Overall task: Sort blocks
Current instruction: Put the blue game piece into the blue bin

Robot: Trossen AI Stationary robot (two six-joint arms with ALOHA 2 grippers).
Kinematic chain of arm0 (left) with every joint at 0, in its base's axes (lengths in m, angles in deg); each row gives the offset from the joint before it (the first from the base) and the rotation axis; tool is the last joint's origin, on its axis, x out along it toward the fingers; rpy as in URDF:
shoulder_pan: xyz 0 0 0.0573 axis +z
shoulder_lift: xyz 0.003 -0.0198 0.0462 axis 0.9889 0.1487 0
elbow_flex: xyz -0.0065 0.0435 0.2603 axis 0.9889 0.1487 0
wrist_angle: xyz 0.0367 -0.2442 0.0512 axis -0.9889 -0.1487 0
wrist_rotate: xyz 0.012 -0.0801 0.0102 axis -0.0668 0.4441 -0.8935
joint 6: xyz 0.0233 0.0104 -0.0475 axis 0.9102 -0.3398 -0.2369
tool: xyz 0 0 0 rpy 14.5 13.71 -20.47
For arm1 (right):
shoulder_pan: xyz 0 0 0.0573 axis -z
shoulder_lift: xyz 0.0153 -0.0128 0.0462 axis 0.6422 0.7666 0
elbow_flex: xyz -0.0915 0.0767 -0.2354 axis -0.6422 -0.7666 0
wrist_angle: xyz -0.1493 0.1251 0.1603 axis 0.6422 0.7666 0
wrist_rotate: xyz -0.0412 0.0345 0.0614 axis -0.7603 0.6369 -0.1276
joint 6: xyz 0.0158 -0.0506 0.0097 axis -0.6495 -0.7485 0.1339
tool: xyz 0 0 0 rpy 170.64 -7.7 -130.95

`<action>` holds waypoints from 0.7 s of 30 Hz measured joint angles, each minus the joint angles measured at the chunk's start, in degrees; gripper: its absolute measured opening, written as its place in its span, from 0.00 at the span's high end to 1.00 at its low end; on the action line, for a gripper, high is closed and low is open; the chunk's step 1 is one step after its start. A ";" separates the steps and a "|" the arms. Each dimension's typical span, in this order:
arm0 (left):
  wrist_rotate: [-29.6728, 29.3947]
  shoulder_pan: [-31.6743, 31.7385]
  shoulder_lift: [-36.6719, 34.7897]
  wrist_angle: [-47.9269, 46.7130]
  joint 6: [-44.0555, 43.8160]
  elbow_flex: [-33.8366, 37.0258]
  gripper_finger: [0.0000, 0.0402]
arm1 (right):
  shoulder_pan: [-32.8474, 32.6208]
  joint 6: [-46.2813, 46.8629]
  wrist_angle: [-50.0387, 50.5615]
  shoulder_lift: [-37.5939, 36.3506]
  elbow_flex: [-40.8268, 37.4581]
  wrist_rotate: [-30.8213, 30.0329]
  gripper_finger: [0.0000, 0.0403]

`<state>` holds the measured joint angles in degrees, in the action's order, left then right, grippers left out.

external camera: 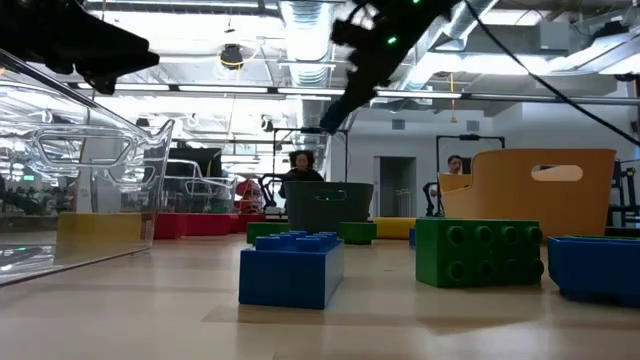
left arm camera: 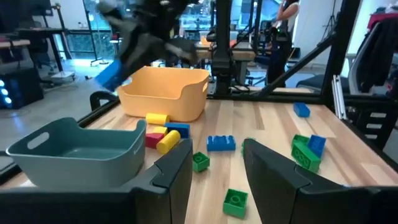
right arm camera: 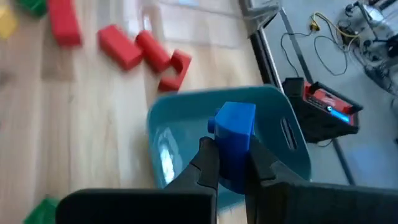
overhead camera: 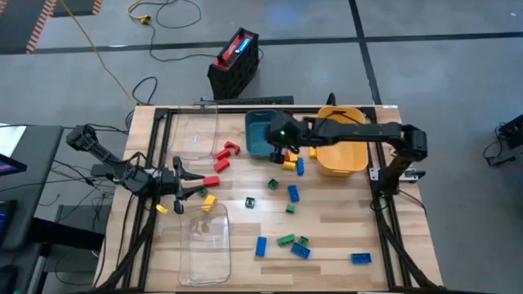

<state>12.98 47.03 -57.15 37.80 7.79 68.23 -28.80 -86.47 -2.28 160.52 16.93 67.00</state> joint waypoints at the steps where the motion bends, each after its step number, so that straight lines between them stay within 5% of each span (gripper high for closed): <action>1: -0.04 0.00 -0.02 0.34 0.69 0.00 0.65 | 0.52 0.27 0.94 1.52 0.93 0.26 0.91; 10: -0.37 0.00 -0.02 0.17 6.48 -0.02 0.65 | 2.52 1.05 12.10 14.38 16.14 0.61 0.91; 21: -0.55 0.01 -0.07 -0.87 7.23 -0.02 0.65 | 6.43 4.85 17.19 17.94 17.35 3.41 0.83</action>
<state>12.44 47.05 -57.21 36.93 15.02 68.21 -22.37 -81.62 14.91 178.46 34.29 70.40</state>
